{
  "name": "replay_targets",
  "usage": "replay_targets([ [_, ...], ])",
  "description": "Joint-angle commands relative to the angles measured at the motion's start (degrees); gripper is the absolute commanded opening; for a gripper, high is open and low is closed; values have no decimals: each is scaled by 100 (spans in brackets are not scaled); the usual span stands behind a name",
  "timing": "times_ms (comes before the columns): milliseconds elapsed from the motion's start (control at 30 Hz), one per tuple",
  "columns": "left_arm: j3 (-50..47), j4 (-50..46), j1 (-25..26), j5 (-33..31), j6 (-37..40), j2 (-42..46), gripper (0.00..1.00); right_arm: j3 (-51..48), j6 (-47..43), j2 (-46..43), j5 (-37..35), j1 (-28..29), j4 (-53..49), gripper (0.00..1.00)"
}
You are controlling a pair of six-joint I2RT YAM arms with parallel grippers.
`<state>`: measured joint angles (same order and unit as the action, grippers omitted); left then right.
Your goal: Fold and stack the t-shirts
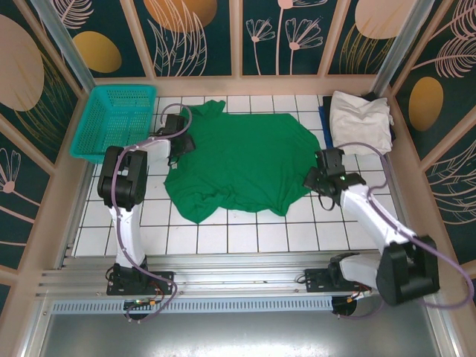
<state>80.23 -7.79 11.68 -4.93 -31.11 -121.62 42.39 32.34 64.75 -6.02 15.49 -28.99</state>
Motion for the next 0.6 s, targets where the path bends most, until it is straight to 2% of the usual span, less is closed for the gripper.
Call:
replay_targets([
  [0, 145, -243, -102, 25, -96, -202, 54, -528, 1011, -786, -53, -75, -877, 0],
  [100, 189, -225, -97, 108, -79, -229, 53, -1083, 1558, -1633, 405, -65, -540, 2],
  [167, 228, -183, -97, 184, -89, -255, 53, -1318, 1544, -1698, 772, -85, 141, 9],
  [233, 281, -201, -96, 243, -72, -299, 53, -1240, 1390, -1213, 897, -71, 772, 22],
  [333, 326, -249, -96, 226, 2, -313, 53, -809, 1030, 5, 1101, -46, 1432, 29],
  [433, 288, -197, -100, 273, 79, -257, 53, -247, 742, 1160, 822, -46, 1376, 32],
  [567, 291, -170, -96, 329, 123, -230, 53, 19, 610, 1842, 612, -78, 1550, 32],
])
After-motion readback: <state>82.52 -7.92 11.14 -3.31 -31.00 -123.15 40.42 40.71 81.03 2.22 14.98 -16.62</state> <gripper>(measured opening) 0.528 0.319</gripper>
